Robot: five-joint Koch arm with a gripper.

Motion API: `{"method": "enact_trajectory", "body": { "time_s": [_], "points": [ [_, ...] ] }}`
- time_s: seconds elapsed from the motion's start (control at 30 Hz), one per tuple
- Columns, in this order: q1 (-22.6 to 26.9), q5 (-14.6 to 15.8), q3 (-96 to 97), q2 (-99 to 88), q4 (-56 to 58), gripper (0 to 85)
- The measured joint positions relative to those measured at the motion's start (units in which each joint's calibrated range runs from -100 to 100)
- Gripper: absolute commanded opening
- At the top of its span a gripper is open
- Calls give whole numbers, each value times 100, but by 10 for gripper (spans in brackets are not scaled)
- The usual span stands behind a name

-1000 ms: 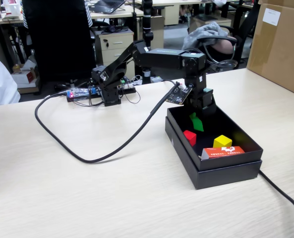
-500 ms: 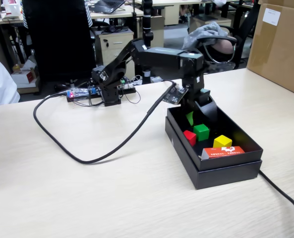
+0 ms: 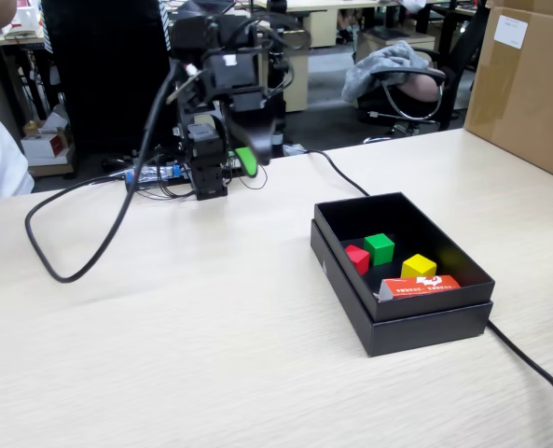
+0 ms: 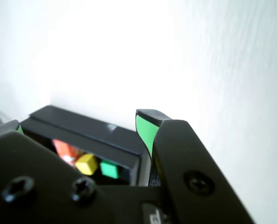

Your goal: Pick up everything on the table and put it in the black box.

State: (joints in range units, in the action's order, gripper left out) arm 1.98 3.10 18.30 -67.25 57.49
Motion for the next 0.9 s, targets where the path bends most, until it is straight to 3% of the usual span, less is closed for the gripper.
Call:
{"method": "enact_trajectory", "body": {
  "time_s": [0.3,0.5,0.9],
  "points": [
    [-317,-103,3387,-3068,-1293,545],
    [-425,-98,4062,-3159,-1502,545],
    [-435,-127,5997,-3159,-3678,544]
  ]
}}
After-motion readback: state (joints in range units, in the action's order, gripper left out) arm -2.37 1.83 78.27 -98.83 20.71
